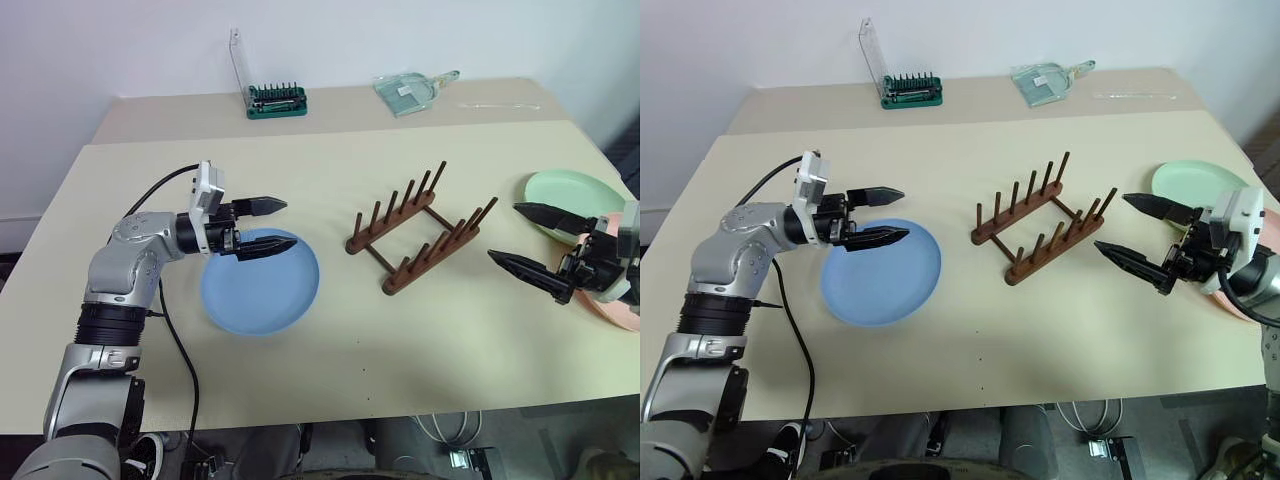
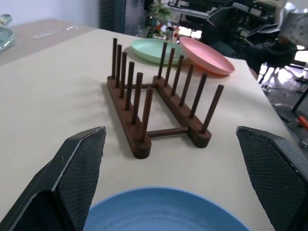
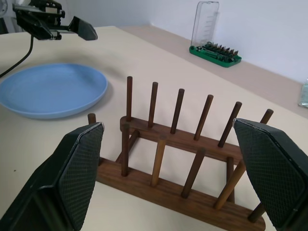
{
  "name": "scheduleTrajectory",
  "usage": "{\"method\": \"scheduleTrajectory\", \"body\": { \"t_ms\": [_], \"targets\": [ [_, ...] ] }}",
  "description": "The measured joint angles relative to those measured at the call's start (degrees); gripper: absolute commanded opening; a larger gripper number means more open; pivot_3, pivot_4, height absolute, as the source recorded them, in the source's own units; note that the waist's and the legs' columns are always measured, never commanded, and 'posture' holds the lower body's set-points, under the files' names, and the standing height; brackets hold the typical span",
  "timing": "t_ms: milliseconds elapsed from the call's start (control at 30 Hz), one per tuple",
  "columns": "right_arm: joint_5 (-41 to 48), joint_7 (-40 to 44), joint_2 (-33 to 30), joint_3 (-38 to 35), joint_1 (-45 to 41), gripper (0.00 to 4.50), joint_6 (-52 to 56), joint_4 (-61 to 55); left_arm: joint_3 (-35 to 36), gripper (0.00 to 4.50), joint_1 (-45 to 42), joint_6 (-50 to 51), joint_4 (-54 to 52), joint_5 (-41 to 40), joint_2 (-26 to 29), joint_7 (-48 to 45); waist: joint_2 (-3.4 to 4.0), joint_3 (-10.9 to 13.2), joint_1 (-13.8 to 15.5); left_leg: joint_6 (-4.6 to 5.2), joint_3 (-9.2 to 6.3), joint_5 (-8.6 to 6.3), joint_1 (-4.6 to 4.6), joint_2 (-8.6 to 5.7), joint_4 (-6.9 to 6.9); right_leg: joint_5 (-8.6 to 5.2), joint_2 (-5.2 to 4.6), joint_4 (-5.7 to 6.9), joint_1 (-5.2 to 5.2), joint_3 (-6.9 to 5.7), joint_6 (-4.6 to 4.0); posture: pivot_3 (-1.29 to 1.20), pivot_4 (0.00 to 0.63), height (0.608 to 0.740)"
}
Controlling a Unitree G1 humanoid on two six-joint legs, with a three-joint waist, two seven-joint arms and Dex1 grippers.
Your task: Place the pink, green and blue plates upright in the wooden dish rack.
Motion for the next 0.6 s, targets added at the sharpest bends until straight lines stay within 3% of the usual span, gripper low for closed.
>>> {"method": "scheduleTrajectory", "body": {
  "t_ms": [200, 333, 600],
  "targets": [
    [-0.02, -0.99, -0.43, 0.18, -1.91, 4.4, 0.5, -0.92, -1.85, 4.5, 0.03, -1.87, 0.63, 3.16, -1.03, 1.83, 0.0, 0.0, -0.04, 0.0, 0.0, 0.0, -0.01, 0.01, 0.0, 0.01, 0.01, -0.02, -0.01, 0.0, 0.0, 0.0, 0.15, 0.74],
    [0.05, -2.7, -0.27, 1.22, -3.92, 4.4, 1.49, -2.75, -1.32, 4.5, -1.84, 9.05, 1.99, -0.4, 0.04, 1.89, 0.0, 0.0, -0.06, 0.0, -0.01, 0.0, -0.02, 0.05, 0.01, 0.02, 0.07, 0.0, -0.02, 0.0, -0.01, 0.0, 0.15, 0.74],
    [0.65, -4.72, 3.17, 5.96, -9.1, 4.4, 1.77, -4.69, 3.0, 4.5, -4.47, 14.35, 1.12, -4.44, -0.53, 5.71, -0.01, 0.01, -0.51, -0.11, 0.04, -0.01, -0.03, 0.18, 0.02, 0.11, 0.18, -0.02, -0.06, 0.03, -0.07, 0.0, 0.15, 0.74]
  ]
}}
